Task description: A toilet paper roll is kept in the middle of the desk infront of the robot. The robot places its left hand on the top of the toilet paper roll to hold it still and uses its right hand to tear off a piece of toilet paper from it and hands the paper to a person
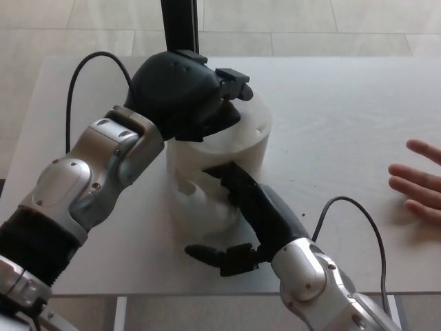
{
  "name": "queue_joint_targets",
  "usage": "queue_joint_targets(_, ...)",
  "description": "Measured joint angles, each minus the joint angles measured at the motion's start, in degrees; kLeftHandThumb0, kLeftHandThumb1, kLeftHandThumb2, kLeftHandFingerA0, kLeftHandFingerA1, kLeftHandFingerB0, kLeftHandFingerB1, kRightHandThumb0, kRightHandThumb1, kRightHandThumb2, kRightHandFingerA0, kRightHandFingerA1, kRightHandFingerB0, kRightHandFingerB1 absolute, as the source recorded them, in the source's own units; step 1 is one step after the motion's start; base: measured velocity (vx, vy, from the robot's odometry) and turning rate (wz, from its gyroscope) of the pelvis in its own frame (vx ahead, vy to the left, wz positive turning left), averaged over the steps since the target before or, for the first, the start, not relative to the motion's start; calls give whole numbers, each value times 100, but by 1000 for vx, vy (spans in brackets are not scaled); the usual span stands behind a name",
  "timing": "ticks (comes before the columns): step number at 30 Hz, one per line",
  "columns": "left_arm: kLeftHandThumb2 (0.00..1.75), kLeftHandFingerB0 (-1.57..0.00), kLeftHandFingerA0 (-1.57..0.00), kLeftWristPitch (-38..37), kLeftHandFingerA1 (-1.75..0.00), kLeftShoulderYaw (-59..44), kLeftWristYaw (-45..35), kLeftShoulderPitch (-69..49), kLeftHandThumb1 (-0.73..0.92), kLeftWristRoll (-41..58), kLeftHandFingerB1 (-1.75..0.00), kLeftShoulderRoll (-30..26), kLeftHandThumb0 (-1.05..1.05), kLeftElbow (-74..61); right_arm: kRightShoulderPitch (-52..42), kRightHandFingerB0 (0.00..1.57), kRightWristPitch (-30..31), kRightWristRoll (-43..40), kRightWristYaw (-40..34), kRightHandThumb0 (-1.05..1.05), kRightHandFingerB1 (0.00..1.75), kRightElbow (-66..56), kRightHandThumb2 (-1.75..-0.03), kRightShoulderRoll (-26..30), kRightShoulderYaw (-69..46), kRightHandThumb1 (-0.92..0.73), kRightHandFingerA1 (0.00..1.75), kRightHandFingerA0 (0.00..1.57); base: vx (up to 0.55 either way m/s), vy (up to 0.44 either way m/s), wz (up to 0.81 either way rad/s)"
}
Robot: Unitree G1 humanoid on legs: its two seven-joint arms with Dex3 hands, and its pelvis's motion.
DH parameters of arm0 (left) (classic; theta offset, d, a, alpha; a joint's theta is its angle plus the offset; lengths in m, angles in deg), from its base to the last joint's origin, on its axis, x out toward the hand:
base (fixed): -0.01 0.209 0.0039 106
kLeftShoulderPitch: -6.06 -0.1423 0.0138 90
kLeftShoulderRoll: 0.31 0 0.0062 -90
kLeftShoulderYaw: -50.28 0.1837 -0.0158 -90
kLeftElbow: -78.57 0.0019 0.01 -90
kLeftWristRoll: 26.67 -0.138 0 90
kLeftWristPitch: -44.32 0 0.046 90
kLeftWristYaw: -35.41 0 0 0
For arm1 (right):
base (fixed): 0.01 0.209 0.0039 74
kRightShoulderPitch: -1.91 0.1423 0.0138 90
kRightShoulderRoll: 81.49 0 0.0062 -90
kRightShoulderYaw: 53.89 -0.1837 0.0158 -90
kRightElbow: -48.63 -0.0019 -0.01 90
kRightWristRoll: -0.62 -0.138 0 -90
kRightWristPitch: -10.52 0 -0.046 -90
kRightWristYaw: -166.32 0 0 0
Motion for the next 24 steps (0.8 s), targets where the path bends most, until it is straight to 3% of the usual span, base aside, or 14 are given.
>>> queue_joint_targets(5, 66, -57, -58, -45, -52, -3, 82, 65, 87, 0, -45, 13, -54, 61, 193, 0, 191, 33, 402, -78, 25, -25, -56, 100, 245, -35, 0, 0, 0, 0, 0)
queue_joint_targets(9, 66, -57, -59, -47, -51, -2, 131, 80, 88, -5, -45, 21, -52, 102, 268, 0, 294, 103, 574, -70, 43, -1, -83, 85, 370, -33, 61, 0, 0, 0, 0)
queue_joint_targets(11, 66, -58, -60, -47, -52, 0, 176, 86, 88, -20, -46, 32, -53, 138, 208, 0, 327, 234, 435, -71, 44, 141, -73, -216, 351, -48, 69, 1, 0, 0, 0)
queue_joint_targets(12, 66, -58, -60, -47, -53, 2, 198, 89, 88, -26, -46, 44, -53, 151, 162, 0, 313, 293, 333, -63, 59, 213, -57, -363, 335, -61, 95, 0, 0, 0, 0)
queue_joint_targets(13, 66, -58, -59, -47, -53, 4, 219, 89, 88, -31, -46, 57, -53, 160, 125, 0, 280, 359, 223, -60, 85, 285, -56, -504, 319, -65, 99, 14, 0, 0, 0)
queue_joint_targets(14, 66, -58, -59, -48, -53, 5, 230, 89, 88, -33, -46, 69, -53, 164, 96, 0, 245, 405, 124, -60, 85, 346, -56, -623, 305, -65, 99, 14, 0, 0, 0)
queue_joint_targets(15, 66, -57, -58, -48, -53, 5, 241, 89, 87, -34, -46, 80, -53, 170, 69, 0, 211, 453, 23, -56, 100, 416, -59, -733, 286, -66, 122, 25, 0, 0, 0)
queue_joint_targets(16, 66, -57, -58, -47, -51, 5, 251, 88, 87, -33, -45, 87, -52, 174, 39, 9, 171, 499, -77, -49, 102, 476, -63, -825, 270, -74, 164, 61, 0, 0, 0)
queue_joint_targets(18, 66, -58, -58, -47, -51, 5, 255, 87, 86, -32, -45, 108, -52, 174, 30, 6, 48, 586, -290, -45, 115, 610, -67, -952, 232, -79, 168, 80, 0, 0, 0)
queue_joint_targets(19, 66, -59, -59, -47, -51, 5, 255, 86, 86, -32, -45, 114, -52, 174, 38, 19, 24, 596, -327, -45, 104, 638, -72, -956, 224, -84, 169, 81, 0, 0, 0)
queue_joint_targets(20, 66, -58, -58, -47, -49, 5, 257, 83, 86, -31, -45, 126, -51, 174, 63, 4, -50, 632, -454, -44, 87, 743, -75, -977, 180, -92, 168, 88, 0, 0, 0)
queue_joint_targets(21, 66, -58, -58, -47, -49, 5, 257, 79, 86, -30, -44, 131, -50, 174, 91, 1, -108, 661, -567, -43, 113, 857, -78, -992, 151, -92, 162, 90, 0, 0, 0)
queue_joint_targets(23, 66, -57, -57, -47, -49, 6, 257, 77, 85, -29, -44, 156, -50, 173, 142, 18, -207, 698, -763, -44, 92, 1074, -79, -1023, 102, -92, 161, 90, 0, 0, 0)
queue_joint_targets(24, 66, -57, -58, -47, -49, 7, 257, 77, 85, -29, -44, 171, -50, 172, 166, 29, -258, 716, -856, -40, 115, 1182, -93, -1038, 78, -92, 168, 95, 0, 0, 0)
